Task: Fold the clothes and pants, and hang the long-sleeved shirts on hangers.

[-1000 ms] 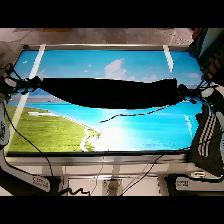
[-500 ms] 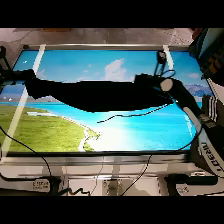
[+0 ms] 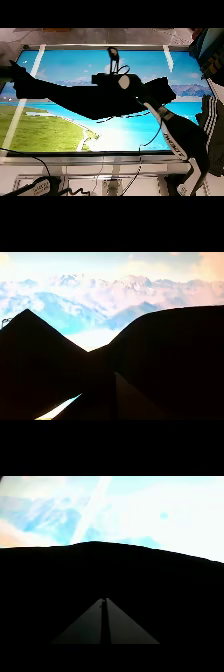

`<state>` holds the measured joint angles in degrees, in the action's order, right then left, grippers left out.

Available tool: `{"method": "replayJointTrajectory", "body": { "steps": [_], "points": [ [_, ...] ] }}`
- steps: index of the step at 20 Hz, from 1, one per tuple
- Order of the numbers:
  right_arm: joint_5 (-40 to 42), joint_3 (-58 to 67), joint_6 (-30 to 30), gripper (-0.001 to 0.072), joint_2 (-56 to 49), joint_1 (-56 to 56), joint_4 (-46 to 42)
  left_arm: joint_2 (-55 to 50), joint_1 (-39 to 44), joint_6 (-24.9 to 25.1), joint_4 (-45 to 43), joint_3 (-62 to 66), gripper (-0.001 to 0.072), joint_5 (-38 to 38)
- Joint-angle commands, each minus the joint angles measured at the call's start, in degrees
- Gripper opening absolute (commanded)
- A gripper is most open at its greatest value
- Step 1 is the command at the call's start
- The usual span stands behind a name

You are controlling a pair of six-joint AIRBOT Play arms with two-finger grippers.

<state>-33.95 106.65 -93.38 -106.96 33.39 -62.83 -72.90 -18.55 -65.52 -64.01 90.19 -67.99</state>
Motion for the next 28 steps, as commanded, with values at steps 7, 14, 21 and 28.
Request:
{"method": "replayJointTrajectory", "body": {
  "steps": [7, 14, 21, 28],
  "points": [
    [-0.5, 10.6, -2.2, 0.001, -17.6, 10.3, 16.3, 1.1, 1.2, 0.4, 4.5, -0.1, 0.0009, -2.6],
    [4.1, 10.6, -2.1, 0.001, -21.5, 13.4, 22.0, -3.5, 3.8, 0.3, 5.1, -0.1, 0.001, -2.9],
    [-5.3, 10.6, -1.9, 0.0013, -19.7, 6.9, 21.5, -10.9, 8.9, 0.4, 12.4, -0.1, 0.0009, 12.2],
    [-22.6, 10.6, 4.8, 0.0014, -10.1, -6.4, 16.2, -12.8, 24.1, 18.6, 7.7, -0.1, 0.0007, 17.9]
  ]
}}
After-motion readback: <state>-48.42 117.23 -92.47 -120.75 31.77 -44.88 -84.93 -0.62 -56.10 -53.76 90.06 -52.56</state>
